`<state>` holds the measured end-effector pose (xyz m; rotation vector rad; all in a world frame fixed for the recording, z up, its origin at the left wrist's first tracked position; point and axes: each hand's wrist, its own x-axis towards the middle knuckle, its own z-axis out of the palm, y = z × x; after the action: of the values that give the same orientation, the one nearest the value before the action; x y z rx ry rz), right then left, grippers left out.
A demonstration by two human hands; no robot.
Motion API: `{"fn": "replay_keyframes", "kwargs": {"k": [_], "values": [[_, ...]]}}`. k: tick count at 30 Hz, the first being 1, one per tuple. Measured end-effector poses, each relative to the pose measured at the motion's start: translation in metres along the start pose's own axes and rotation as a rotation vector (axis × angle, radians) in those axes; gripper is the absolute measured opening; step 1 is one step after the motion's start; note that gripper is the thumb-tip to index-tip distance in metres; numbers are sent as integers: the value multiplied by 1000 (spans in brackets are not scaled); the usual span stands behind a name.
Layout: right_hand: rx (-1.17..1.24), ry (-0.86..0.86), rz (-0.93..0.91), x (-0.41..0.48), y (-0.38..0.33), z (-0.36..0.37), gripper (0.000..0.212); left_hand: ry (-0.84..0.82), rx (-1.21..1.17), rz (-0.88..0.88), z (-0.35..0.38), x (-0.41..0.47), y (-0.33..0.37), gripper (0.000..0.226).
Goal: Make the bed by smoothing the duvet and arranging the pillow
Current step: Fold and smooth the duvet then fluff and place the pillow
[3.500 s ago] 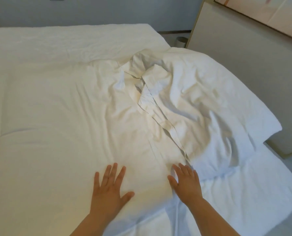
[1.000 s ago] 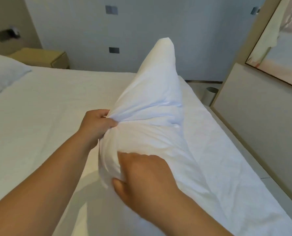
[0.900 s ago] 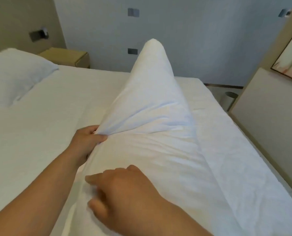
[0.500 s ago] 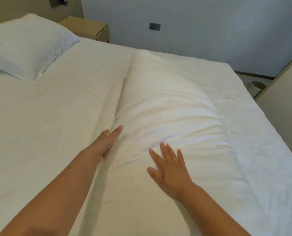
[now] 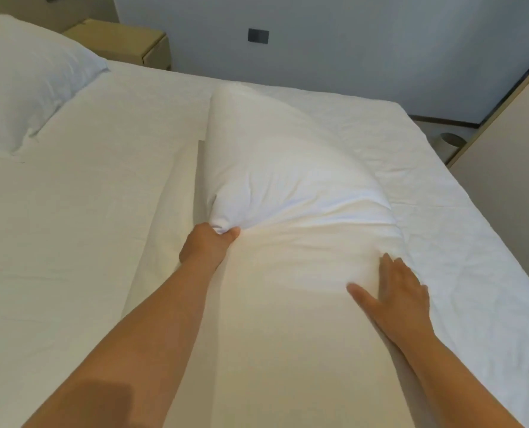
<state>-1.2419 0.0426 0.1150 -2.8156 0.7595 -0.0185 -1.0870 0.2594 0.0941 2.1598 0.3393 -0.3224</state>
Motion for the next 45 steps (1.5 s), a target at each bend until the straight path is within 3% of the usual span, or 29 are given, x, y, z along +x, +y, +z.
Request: {"fn": "replay_keyframes", "kwargs": {"k": [2,5,8,11,13,15,19,24,28,31,33,35,37,38,41,42,43,45], "values": [[111,-158,162,11,10,-5,68,39,-114,16,-9,1,5,46],[52,-95,75,14,-1,-1,22,94,-289,110,-34,-10,24,31],[-46,-46,-16,7,-18,-6,23,77,-433,212,-74,-30,47,19],[200,200,-254,-12,-32,-22,14,74,-475,265,-128,-29,47,21],[242,262,-531,-27,-45,-16,22,156,-423,234,-158,-17,29,27],[104,244,-697,-39,-62,9,41,246,-298,112,-177,-1,-3,41],[-109,78,-684,-41,-104,73,58,234,102,-120,-169,2,-71,67],[-297,24,-630,-32,-118,96,59,186,427,193,-101,-35,-82,67],[-204,127,-714,-35,-118,75,57,160,553,222,-69,-29,-97,99],[-89,280,-869,-7,-157,71,54,168,573,233,-57,-20,-101,101],[-150,251,-901,21,-175,76,55,175,592,231,-56,-16,-103,101],[-244,155,-793,53,-163,79,62,180,595,235,-57,-12,-106,101],[-249,165,-573,80,-123,66,65,178,597,241,-56,-10,-108,101],[-226,134,-419,90,-92,56,64,180,596,242,-55,-9,-108,101],[-115,-250,259,97,14,26,56,180,590,244,-48,-6,-106,101],[-78,-299,393,86,41,17,54,179,592,239,-47,-6,-106,102],[-82,-305,454,73,56,10,53,171,598,232,-47,-7,-105,103],[14,-92,368,47,55,14,55,147,619,220,-49,-11,-102,101]]}}
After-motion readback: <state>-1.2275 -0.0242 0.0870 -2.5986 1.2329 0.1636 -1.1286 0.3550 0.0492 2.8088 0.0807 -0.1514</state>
